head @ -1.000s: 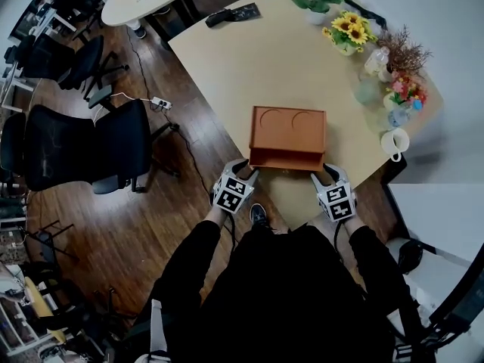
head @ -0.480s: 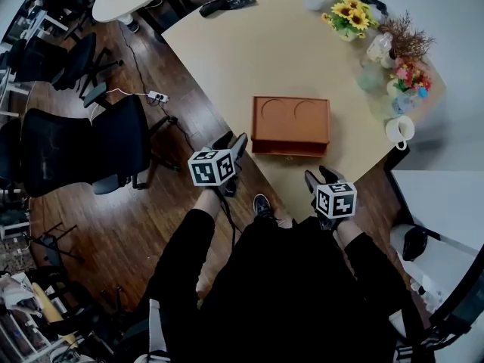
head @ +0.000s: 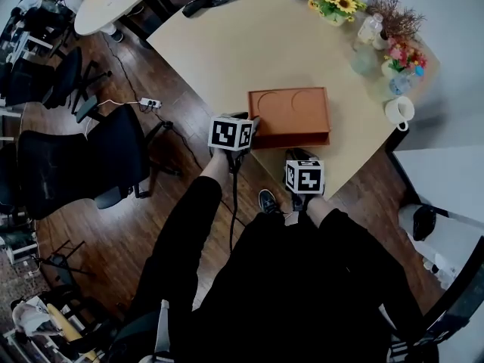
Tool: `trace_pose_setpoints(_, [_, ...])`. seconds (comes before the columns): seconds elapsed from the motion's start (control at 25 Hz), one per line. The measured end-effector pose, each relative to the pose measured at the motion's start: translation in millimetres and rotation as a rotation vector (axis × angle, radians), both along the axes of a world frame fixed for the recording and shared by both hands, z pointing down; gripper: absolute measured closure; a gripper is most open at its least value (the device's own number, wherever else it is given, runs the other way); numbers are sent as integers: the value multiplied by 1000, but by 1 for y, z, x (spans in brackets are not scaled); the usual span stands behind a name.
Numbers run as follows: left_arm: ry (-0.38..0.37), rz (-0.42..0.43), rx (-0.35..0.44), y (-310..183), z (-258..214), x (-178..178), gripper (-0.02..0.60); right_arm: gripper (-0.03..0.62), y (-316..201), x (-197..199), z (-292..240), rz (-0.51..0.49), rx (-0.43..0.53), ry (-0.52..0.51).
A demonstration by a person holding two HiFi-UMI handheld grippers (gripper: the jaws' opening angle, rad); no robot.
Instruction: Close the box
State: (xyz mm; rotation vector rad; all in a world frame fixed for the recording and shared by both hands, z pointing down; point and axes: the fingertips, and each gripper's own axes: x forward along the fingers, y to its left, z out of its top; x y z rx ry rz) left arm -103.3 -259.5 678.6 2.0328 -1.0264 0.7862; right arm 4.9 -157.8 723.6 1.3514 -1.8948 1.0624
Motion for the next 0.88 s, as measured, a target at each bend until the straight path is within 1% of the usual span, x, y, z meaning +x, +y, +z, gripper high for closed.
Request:
trace_pose_setpoints(0.24, [6, 12, 0, 0, 3, 1, 454, 520, -15, 1, 2, 34, 1, -9])
trace_pose_setpoints(0.44, [8, 9, -2, 0, 1, 2, 455, 520, -40, 1, 1, 31, -1, -14])
trace_pose_setpoints(0.56, [4, 0, 4, 0, 2, 2, 455, 520, -42, 0, 1, 29, 1, -22])
trace_pose_setpoints(0.68, [-11, -18, 20, 3, 1, -1, 451, 516, -32, 2, 1, -49, -1, 2])
trace_pose_setpoints(0.72, [-12, -28, 32, 6, -2, -3, 446, 513, -27, 2, 0, -81, -12, -9])
trace_pose_setpoints(0.8, [9, -69, 64, 23, -15, -9, 446, 514, -13, 6, -12, -123, -23, -65])
trace_pose_setpoints(0.88, [55, -118, 91, 53, -34, -8, 446, 541, -1, 18, -40, -142, 17, -120])
